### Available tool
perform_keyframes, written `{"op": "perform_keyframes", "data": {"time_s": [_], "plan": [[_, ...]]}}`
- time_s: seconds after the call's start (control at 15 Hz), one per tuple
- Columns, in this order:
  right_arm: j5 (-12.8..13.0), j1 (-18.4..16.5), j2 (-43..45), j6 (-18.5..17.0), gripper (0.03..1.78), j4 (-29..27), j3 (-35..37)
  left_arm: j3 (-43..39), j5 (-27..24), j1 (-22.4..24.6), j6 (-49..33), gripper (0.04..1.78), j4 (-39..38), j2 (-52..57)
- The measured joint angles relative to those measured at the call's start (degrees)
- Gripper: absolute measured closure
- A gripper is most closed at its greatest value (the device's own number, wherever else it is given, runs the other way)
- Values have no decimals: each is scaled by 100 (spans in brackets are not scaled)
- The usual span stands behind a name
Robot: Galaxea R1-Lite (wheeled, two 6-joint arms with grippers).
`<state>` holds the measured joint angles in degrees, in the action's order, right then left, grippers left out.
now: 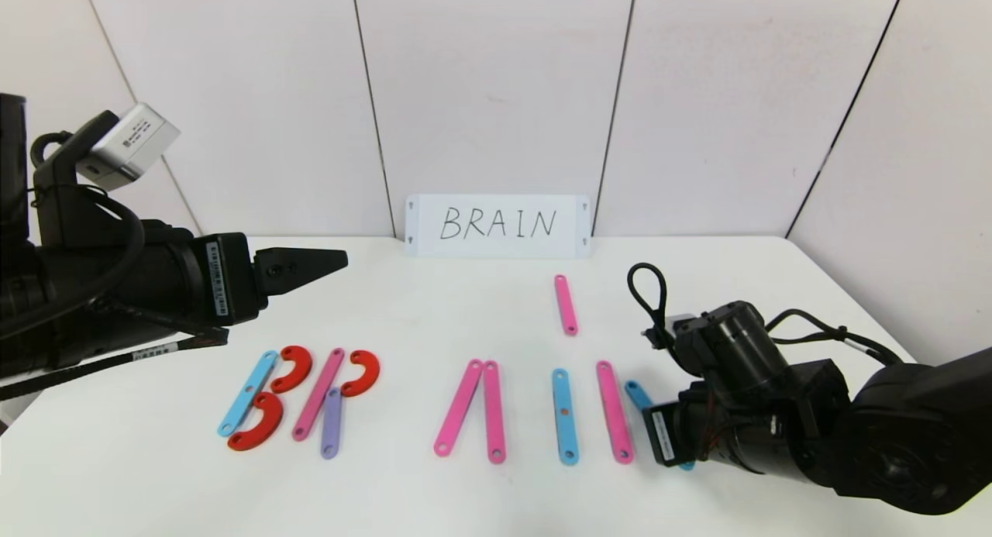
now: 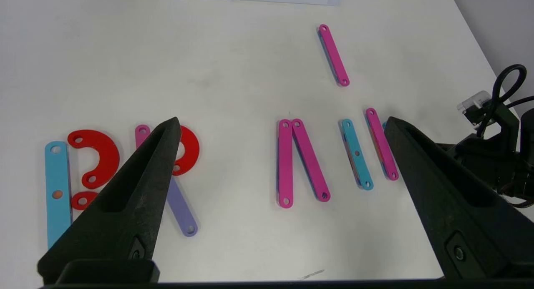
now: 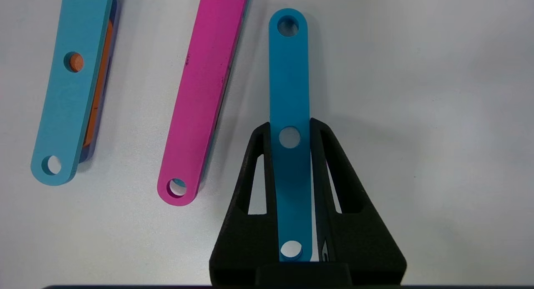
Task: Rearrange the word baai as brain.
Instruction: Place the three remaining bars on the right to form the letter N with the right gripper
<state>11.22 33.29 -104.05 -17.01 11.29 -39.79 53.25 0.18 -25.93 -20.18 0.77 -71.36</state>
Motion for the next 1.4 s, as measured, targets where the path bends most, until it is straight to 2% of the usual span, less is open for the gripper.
{"op": "perform_keyframes", "data": {"time_s": [0.27, 0.87, 1.4], "plan": [[-105, 17, -140, 15, 154, 12, -28, 0, -5, 0, 0, 12, 0, -7], [-80, -48, -317, 80, 154, 293, -34, 2, -2, 0, 0, 12, -2, -7], [-61, -188, -277, 268, 154, 232, -122, 2, -2, 0, 2, 12, 0, -7]]}}
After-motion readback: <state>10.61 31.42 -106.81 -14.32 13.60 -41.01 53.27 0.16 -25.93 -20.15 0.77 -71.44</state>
